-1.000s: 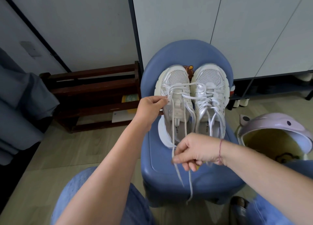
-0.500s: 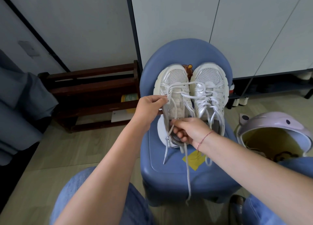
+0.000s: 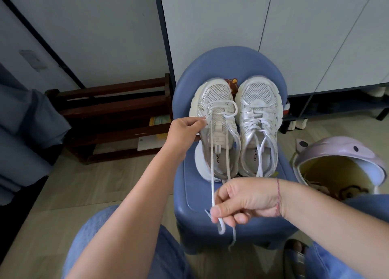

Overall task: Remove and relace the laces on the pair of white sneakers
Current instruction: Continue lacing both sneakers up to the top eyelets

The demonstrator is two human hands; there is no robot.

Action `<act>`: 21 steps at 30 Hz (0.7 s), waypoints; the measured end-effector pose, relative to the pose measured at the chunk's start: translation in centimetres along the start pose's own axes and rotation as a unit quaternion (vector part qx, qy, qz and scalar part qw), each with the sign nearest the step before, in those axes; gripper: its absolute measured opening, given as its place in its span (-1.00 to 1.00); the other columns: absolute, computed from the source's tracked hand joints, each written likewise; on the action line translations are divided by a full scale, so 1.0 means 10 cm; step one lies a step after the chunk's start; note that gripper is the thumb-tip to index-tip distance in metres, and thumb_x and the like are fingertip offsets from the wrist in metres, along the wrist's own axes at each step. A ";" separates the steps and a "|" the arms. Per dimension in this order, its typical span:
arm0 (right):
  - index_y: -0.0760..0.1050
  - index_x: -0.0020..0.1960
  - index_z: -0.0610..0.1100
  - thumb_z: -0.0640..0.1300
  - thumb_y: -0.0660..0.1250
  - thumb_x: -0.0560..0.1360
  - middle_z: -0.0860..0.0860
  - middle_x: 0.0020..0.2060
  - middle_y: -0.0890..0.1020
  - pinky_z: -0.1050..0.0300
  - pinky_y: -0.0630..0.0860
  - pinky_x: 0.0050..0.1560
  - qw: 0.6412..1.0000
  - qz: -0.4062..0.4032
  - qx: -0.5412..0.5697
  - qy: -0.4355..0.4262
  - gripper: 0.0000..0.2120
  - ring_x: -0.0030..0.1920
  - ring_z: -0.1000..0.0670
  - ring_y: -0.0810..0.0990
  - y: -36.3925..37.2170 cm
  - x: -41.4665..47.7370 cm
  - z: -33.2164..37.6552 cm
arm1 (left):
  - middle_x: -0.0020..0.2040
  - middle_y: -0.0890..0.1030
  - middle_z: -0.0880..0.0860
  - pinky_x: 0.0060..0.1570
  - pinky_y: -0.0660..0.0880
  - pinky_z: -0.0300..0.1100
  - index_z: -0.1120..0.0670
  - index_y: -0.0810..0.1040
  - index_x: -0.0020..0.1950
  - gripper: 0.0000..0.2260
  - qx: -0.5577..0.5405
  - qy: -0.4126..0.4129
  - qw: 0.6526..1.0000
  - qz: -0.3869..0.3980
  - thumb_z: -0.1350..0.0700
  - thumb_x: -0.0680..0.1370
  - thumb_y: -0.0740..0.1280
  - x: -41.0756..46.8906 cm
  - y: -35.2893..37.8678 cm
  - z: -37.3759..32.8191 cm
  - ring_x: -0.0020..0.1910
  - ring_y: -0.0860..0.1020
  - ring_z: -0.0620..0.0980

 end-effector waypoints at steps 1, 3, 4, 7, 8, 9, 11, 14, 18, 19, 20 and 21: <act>0.59 -0.17 -0.18 -0.17 0.35 0.51 0.00 -0.44 0.57 0.45 0.34 -0.48 1.000 0.017 0.000 0.001 -0.88 -0.57 0.17 0.42 0.01 -0.03 0.00 | 0.05 0.69 0.16 -0.15 0.62 -0.24 0.12 0.67 -0.10 -0.91 0.000 -0.001 1.000 -0.001 0.22 0.57 0.39 0.00 0.00 0.00 -0.14 0.66 -0.02; 0.58 -0.15 -0.20 -0.17 0.34 0.51 0.00 -0.42 0.58 0.44 0.37 -0.44 0.999 0.038 0.012 -0.003 -0.89 -0.55 0.16 0.45 0.01 -0.08 0.02 | 0.04 0.69 0.16 -0.15 0.62 -0.24 0.10 0.67 -0.11 -0.90 0.000 -0.002 1.000 -0.003 0.22 0.57 0.39 -0.01 0.00 0.00 -0.14 0.66 -0.02; 0.58 -0.14 -0.20 -0.18 0.33 0.51 -0.01 -0.41 0.59 0.43 0.38 -0.42 0.999 0.045 0.024 -0.004 -0.89 -0.55 0.16 0.46 0.01 -0.09 0.03 | 0.04 0.69 0.15 -0.16 0.62 -0.25 0.09 0.67 -0.12 -0.90 0.001 -0.003 1.000 -0.003 0.22 0.57 0.39 -0.01 0.00 0.00 -0.14 0.66 -0.03; 0.58 -0.14 -0.21 -0.21 0.30 0.53 -0.01 -0.41 0.61 0.42 0.43 -0.41 0.997 0.058 0.053 -0.007 -0.88 -0.53 0.16 0.49 0.04 -0.09 0.03 | 0.05 0.68 0.14 -0.20 0.61 -0.27 0.09 0.67 -0.14 -0.89 -0.001 -0.002 1.000 -0.001 0.22 0.57 0.39 -0.02 0.00 -0.01 -0.18 0.65 -0.06; 0.57 -0.15 -0.21 -0.22 0.29 0.53 -0.01 -0.41 0.61 0.42 0.44 -0.42 0.996 0.062 0.059 -0.007 -0.87 -0.53 0.16 0.50 0.04 -0.08 0.03 | 0.05 0.68 0.14 -0.20 0.61 -0.27 0.09 0.67 -0.14 -0.88 -0.003 -0.002 1.000 -0.001 0.22 0.57 0.39 -0.02 0.00 -0.01 -0.19 0.65 -0.07; 0.57 -0.15 -0.20 -0.22 0.29 0.54 -0.01 -0.41 0.62 0.41 0.45 -0.42 0.996 0.066 0.064 -0.006 -0.86 -0.53 0.16 0.51 0.05 -0.08 0.04 | 0.05 0.68 0.14 -0.21 0.61 -0.27 0.09 0.67 -0.15 -0.88 -0.003 -0.002 1.000 0.000 0.22 0.57 0.39 -0.01 0.01 -0.01 -0.20 0.65 -0.07; 0.57 -0.17 -0.19 -0.23 0.29 0.53 -0.01 -0.41 0.62 0.40 0.45 -0.43 0.997 0.060 0.049 -0.004 -0.86 -0.52 0.16 0.51 0.03 -0.07 0.04 | 0.06 0.68 0.15 -0.19 0.61 -0.25 0.09 0.67 -0.15 -0.88 -0.003 -0.003 1.000 0.000 0.22 0.57 0.39 -0.01 0.00 0.00 -0.19 0.65 -0.07; 0.56 -0.20 -0.20 -0.23 0.33 0.53 -0.05 -0.40 0.63 0.36 0.47 -0.43 0.996 -0.051 -0.080 0.004 -0.86 -0.47 0.13 0.56 -0.10 0.03 -0.04 | 0.08 0.68 0.16 -0.17 0.61 -0.24 0.10 0.67 -0.13 -0.89 -0.003 -0.005 1.000 0.002 0.22 0.57 0.39 0.00 0.00 0.00 -0.17 0.66 -0.06; 0.52 -0.11 -0.27 -0.26 0.33 0.53 -0.09 -0.39 0.62 0.31 0.49 -0.43 0.980 -0.175 -0.087 -0.026 -0.93 -0.44 0.07 0.60 -0.24 0.15 -0.09 | 0.04 0.68 0.13 -0.14 0.64 -0.23 0.11 0.67 -0.12 -0.90 0.002 -0.004 1.000 0.005 0.22 0.57 0.39 0.00 0.01 -0.01 -0.19 0.64 -0.07; 0.51 -0.07 -0.28 -0.25 0.32 0.54 -0.10 -0.37 0.61 0.32 0.49 -0.43 0.980 -0.184 -0.058 -0.037 -0.92 -0.45 0.07 0.60 -0.26 0.14 -0.06 | 0.02 0.67 0.12 -0.15 0.64 -0.24 0.11 0.66 -0.13 -0.89 0.001 -0.004 1.000 0.006 0.23 0.57 0.39 0.00 0.01 -0.01 -0.21 0.64 -0.08; 0.50 -0.04 -0.30 -0.23 0.31 0.55 -0.10 -0.38 0.60 0.32 0.49 -0.44 0.979 -0.195 -0.029 -0.049 -0.89 -0.45 0.08 0.59 -0.29 0.14 -0.02 | 0.01 0.67 0.12 -0.15 0.64 -0.24 0.11 0.66 -0.13 -0.89 0.000 -0.003 1.000 0.007 0.22 0.57 0.39 0.00 0.01 -0.01 -0.22 0.64 -0.09; 0.49 -0.02 -0.30 -0.22 0.30 0.55 -0.10 -0.39 0.60 0.33 0.48 -0.45 0.977 -0.207 0.001 -0.061 -0.87 -0.46 0.09 0.58 -0.31 0.13 0.02 | 0.01 0.67 0.12 -0.15 0.63 -0.24 0.10 0.67 -0.13 -0.89 0.001 -0.003 1.000 0.008 0.22 0.57 0.39 0.00 0.01 -0.01 -0.22 0.64 -0.09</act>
Point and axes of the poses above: each hand's wrist, its own x-axis towards the middle knuckle, its own y-axis out of the palm, z = x × y, the point moved 6 cm from there along x, towards the middle knuckle
